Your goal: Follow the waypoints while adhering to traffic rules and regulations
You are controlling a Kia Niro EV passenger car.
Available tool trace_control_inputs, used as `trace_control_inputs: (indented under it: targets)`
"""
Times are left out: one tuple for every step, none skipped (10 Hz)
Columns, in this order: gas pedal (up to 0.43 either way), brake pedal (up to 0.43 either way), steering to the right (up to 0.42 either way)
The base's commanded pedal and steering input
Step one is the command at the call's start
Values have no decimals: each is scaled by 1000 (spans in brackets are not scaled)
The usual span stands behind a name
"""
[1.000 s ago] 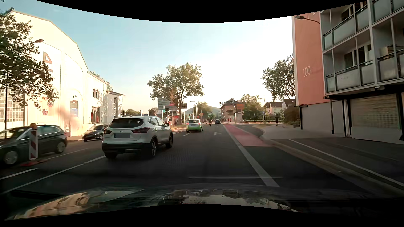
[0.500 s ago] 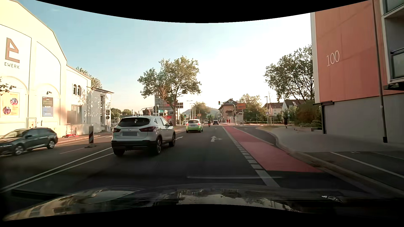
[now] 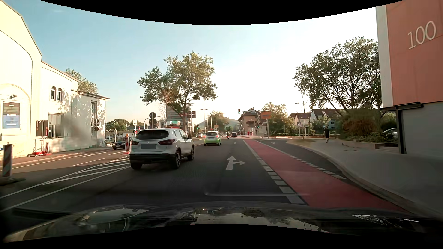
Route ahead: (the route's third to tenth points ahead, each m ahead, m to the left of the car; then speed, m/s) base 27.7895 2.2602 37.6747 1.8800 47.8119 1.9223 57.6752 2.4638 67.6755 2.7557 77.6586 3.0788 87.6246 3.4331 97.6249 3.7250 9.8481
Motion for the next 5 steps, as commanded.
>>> trace_control_inputs:
  targets:
    - [130,0,5]
    - [130,0,4]
    - [118,0,5]
    - [110,0,5]
    - [110,0,4]
